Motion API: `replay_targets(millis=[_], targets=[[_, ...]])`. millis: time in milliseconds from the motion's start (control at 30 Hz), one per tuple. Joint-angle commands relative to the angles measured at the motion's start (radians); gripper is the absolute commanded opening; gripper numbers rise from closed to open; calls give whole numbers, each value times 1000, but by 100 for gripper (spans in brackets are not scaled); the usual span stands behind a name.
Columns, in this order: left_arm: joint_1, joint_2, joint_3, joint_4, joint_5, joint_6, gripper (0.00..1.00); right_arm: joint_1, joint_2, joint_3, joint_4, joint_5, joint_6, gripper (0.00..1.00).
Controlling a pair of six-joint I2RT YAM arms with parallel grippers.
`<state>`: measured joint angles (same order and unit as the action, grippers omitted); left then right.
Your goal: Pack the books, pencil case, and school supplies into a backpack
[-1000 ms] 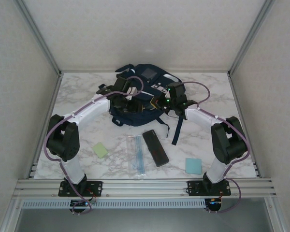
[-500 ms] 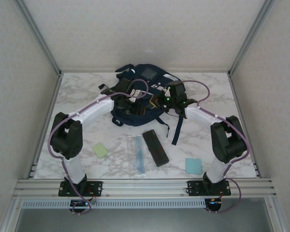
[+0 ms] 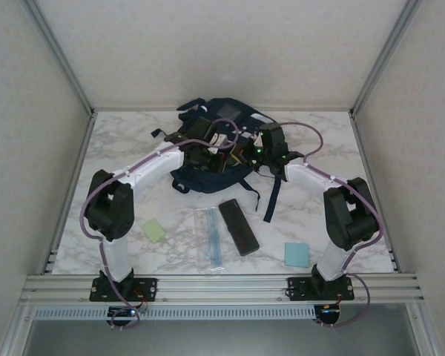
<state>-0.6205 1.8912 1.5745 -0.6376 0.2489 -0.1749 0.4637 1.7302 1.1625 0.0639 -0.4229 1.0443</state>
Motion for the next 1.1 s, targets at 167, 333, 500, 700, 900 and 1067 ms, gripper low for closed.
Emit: replay_targets(millis=[167, 333, 500, 700, 900, 1067], targets=[[-2, 12, 73, -200, -195, 48, 0, -22, -21, -11, 95, 10, -15, 0], [16, 35, 76, -324, -315, 80, 0, -38, -40, -46, 94, 25, -23, 0], [75, 41, 66, -337, -354, 73, 0, -48, -44, -44, 74, 24, -40, 0], [126, 29, 79, -318, -411, 74, 0, -85, -64, -73, 62, 31, -52, 0], [238, 90, 134, -262, -464, 63, 0, -126, -120, -128, 71, 23, -47, 0], [301, 135, 193, -238, -457, 57, 0, -138, -147, -138, 33, 26, -74, 0]])
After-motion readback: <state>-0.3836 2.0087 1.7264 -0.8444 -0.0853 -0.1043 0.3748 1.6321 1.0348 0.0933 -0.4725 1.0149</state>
